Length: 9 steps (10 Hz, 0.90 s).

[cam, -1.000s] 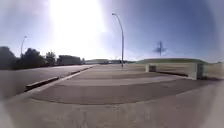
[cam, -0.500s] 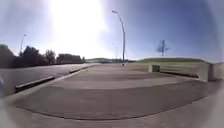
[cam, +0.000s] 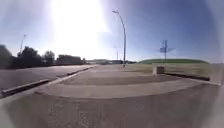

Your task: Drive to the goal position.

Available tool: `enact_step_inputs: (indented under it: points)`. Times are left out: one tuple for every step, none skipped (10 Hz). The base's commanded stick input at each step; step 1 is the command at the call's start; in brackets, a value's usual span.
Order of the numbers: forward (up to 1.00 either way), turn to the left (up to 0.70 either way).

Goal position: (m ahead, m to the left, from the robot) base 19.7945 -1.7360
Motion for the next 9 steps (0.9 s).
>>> enact_step_inputs:
  points:
    - [1.0, 0.01]
    - [1.0, 0.01]
    - [1.0, 0.01]
    - [1.0, 0.01]
    - [1.0, 0.01]
    - [1.0, 0.01]
    - [1.0, 0.01]
    - [1.0, 0.01]
    - [1.0, 0.01]
